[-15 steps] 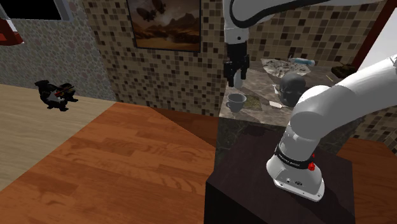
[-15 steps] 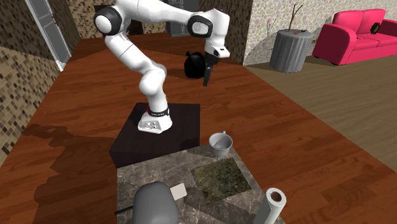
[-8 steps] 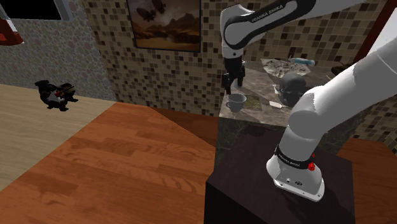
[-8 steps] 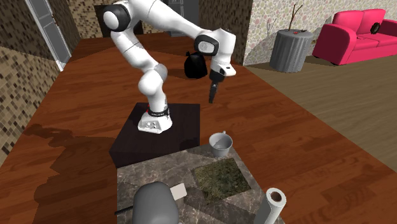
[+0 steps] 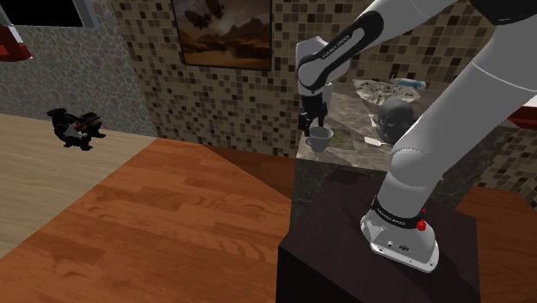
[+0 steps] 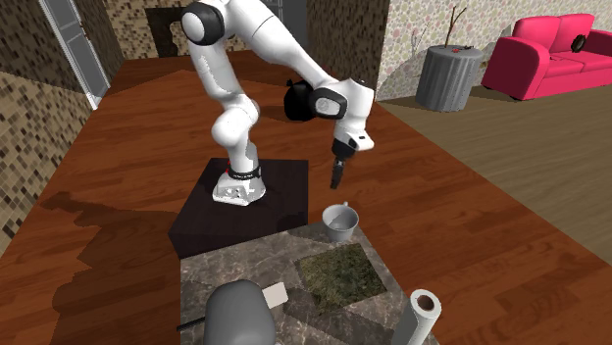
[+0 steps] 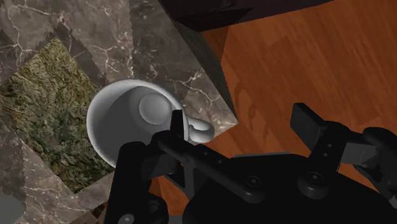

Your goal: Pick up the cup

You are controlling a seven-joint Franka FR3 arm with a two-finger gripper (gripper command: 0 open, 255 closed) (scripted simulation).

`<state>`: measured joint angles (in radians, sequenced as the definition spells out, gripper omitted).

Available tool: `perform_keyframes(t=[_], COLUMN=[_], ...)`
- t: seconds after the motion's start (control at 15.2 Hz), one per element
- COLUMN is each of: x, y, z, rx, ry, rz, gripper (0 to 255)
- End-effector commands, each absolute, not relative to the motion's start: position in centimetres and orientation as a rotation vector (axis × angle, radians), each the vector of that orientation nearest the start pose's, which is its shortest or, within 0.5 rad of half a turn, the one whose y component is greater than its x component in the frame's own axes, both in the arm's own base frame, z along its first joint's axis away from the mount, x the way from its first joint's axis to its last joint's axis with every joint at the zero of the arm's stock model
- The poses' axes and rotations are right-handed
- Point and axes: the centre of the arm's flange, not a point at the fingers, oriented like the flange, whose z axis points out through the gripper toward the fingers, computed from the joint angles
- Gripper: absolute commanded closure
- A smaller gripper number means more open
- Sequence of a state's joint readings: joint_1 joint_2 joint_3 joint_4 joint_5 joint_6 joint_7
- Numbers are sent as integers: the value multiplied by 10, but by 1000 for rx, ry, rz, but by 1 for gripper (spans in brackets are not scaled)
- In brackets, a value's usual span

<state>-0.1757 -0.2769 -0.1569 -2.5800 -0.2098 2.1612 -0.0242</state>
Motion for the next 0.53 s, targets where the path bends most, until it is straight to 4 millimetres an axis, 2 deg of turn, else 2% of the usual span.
perform_keyframes(t=[0.0, 0.26, 0.46], x=[393, 408, 408], y=[-158, -187, -187], z=[328, 294, 279], rx=[-3225, -3240, -3240], ry=[281, 296, 296], rz=[255, 253, 253], gripper=[0, 0, 0])
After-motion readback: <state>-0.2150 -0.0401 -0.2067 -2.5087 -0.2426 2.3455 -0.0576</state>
